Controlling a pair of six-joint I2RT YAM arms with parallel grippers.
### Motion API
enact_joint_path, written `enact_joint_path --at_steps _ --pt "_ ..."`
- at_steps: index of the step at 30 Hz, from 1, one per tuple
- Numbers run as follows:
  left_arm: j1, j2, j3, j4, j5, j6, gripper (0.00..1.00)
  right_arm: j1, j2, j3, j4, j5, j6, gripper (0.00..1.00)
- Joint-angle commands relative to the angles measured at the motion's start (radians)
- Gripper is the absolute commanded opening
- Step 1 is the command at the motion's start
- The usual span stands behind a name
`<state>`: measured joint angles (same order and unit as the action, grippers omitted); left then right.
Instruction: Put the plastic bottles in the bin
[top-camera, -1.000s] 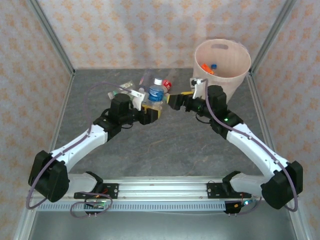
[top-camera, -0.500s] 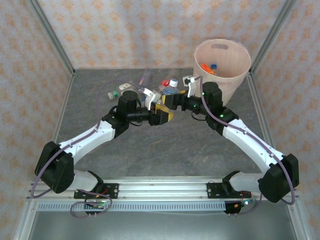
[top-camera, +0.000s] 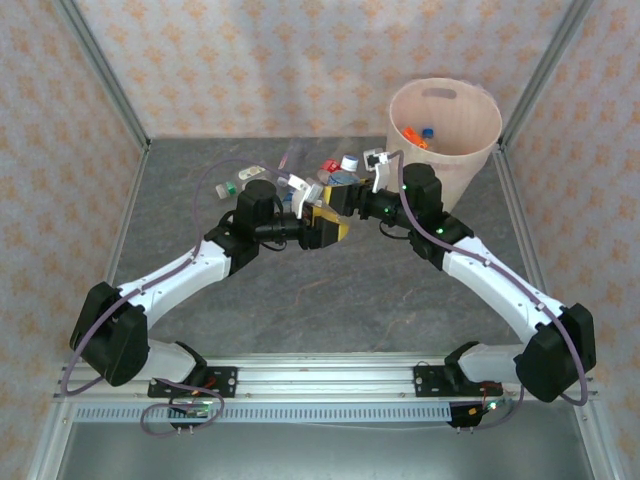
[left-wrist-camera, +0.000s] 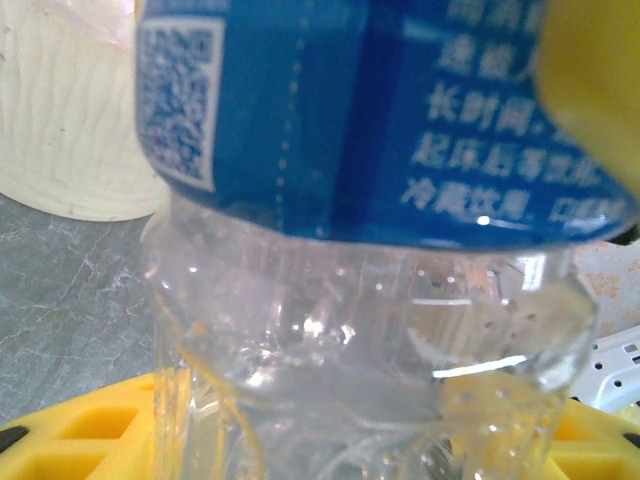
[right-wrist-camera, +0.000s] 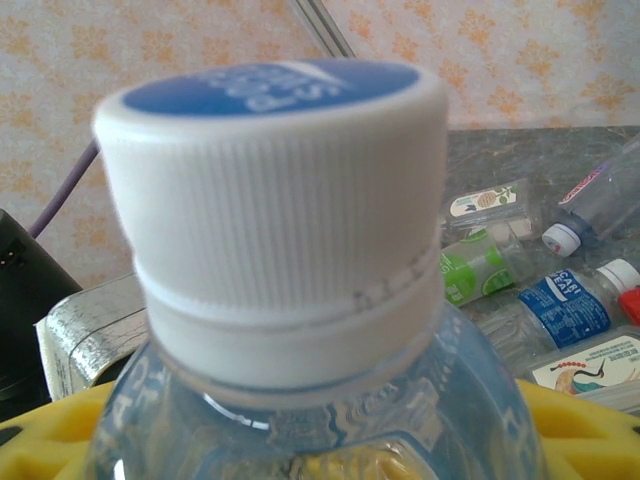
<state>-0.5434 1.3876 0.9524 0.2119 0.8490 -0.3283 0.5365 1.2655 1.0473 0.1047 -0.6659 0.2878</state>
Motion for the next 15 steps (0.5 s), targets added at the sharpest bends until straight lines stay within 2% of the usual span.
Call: enact_joint_path --at_steps 1,4,6,7,12,15 --pt "-0.008 0.014 0.022 0.025 -0.087 -0.004 0.23 -0.002 -0.026 0.014 0.001 0.115 0.004 0.30" --pt "-0.009 0.007 0.032 -0.037 -0.143 0.010 0.65 -0.003 -0.039 0.013 -0.007 0.149 -0.014 0.00" --pt "-0.008 -0.009 0.020 -0.044 -0.185 0.012 0.93 -0.003 -0.050 0.011 -0.017 0.188 -0.027 0.00" --pt "-0.009 -0.022 0.008 -0.042 -0.216 0.014 1.00 -0.002 -0.061 0.011 -0.025 0.212 -0.042 0.00" --pt "-0.007 -0.104 -0.051 -0.069 -0.448 0.017 1.00 -0.005 -0.112 0.015 -0.086 0.408 -0.098 0.00" --pt "-0.008 -0.148 -0.080 -0.113 -0.682 -0.011 1.00 -0.010 -0.122 0.051 -0.152 0.501 -0.134 0.00"
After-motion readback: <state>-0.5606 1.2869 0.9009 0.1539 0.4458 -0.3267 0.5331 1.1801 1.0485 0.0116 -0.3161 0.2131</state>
